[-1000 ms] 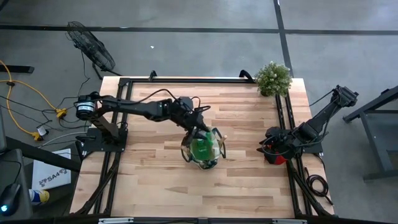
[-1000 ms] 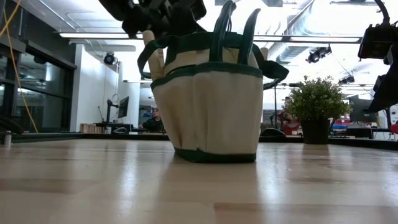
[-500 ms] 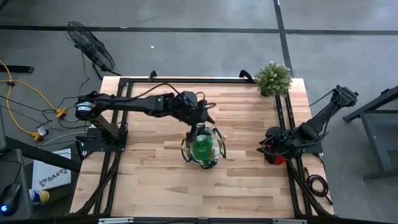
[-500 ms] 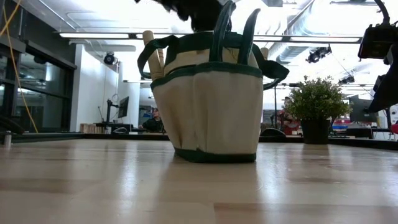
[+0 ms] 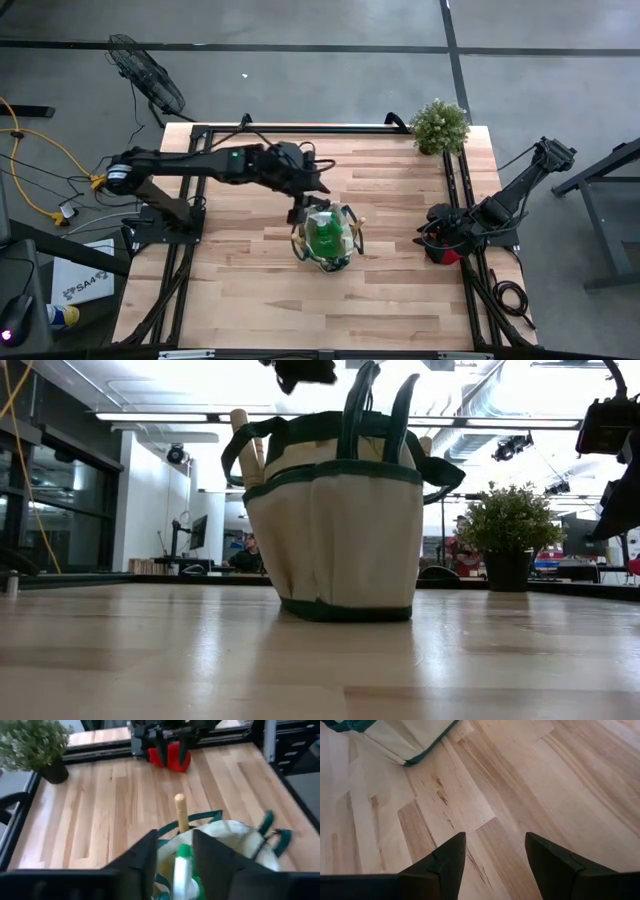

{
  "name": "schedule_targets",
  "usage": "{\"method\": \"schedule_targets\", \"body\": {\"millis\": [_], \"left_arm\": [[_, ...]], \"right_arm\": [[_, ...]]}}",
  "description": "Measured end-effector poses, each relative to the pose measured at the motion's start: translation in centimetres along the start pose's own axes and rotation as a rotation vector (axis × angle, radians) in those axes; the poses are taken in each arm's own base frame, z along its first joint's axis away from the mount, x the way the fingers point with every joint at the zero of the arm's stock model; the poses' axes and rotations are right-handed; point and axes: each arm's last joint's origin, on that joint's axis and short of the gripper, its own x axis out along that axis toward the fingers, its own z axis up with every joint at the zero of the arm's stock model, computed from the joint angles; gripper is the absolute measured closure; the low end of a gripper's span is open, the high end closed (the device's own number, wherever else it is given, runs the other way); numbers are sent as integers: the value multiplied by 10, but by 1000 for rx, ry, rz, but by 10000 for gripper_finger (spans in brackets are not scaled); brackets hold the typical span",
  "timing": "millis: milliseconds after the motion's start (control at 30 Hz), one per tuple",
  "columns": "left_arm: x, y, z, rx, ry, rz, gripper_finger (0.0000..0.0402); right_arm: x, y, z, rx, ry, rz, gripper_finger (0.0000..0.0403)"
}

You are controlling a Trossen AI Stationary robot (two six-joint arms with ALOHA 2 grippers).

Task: Pick & Place Garden tools in Gardening bag
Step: Put the red gloves into the white gardening bag

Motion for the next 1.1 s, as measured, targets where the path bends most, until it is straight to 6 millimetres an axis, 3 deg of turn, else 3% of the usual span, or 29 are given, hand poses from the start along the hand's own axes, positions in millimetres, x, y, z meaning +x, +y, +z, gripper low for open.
{"method": "schedule_targets", "body": {"millis": [167, 233, 400, 600, 833, 933, 1100], "left_arm": [[-33, -3, 8, -29, -56, 29, 377], [-41, -3, 9, -47, -69, 47, 394], [-54, -4, 4, -97, -19, 87, 395], [-67, -7, 6, -168, -52, 60, 400], [-93, -14, 7, -221, -92, 70, 401], [-103, -14, 8, -256, -110, 83, 401], [-107, -14, 6, -289, -102, 94, 401]], "right_arm": [[0, 0, 0, 2, -1, 4, 206], [0, 0, 0, 2, -1, 3, 206], [0, 0, 0, -4, -2, 2, 206], [0, 2, 2, -179, -34, 4, 206], [0, 12, 1, -78, 56, 142, 206], [-1, 20, 4, 58, 54, 219, 206], [-2, 23, 5, 91, 106, 264, 206]]}}
